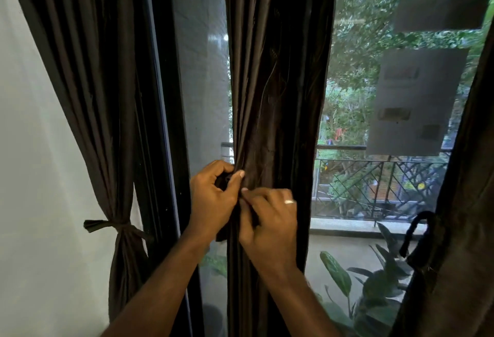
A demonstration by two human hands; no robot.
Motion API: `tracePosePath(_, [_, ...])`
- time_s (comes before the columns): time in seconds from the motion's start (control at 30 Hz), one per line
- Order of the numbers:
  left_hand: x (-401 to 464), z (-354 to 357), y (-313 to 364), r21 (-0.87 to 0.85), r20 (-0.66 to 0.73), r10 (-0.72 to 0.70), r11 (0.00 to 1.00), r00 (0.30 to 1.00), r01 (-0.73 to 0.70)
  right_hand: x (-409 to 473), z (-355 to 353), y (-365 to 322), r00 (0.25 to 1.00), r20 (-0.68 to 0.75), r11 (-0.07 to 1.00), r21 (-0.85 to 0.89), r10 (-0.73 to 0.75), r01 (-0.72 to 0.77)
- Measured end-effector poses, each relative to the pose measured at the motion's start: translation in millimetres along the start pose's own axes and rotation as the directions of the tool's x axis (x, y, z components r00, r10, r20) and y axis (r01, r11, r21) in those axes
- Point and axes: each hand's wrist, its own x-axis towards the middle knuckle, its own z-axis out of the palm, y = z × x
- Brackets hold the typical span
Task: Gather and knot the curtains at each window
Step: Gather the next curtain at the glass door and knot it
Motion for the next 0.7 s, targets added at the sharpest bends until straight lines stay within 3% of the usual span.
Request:
tracePosePath(0.13, [3, -6, -2, 0.077, -0.021, -0.006, 0.997, 1.000, 0.008, 7, -30, 8, 0.950, -0.225, 0.965, -0.097, 0.217, -0.243])
tracePosePath(0.23, [3, -9, -3, 0.109, -0.026, -0.039, 0.993, 0.999, 0.041, 10, -36, 30, 0.883, -0.273, 0.919, 0.014, 0.383, -0.394])
tracePosePath(0.33, [4, -9, -1, 0.092, -0.024, -0.095, 0.991, 0.995, 0.097, 6, -28, 34, 0.932, -0.240, 0.962, 0.037, 0.272, -0.271])
tracePosePath(0.43, [4, -5, 3, 0.046, 0.009, -0.160, 0.986, 0.987, 0.159, -2, -6, 21, 0.994, -0.074, 0.997, -0.010, 0.079, -0.080])
tracePosePath(0.5, [2, -3, 6, 0.004, 0.047, -0.208, 0.978, 0.977, 0.208, 0, 5, 16, 0.996, -0.014, 0.996, 0.019, 0.090, -0.090])
tracePosePath(0.7, [2, -2, 13, -0.162, 0.093, -0.310, 0.933, 0.946, 0.321, 4, 19, -1, 0.991, -0.007, 0.987, 0.088, 0.132, -0.131])
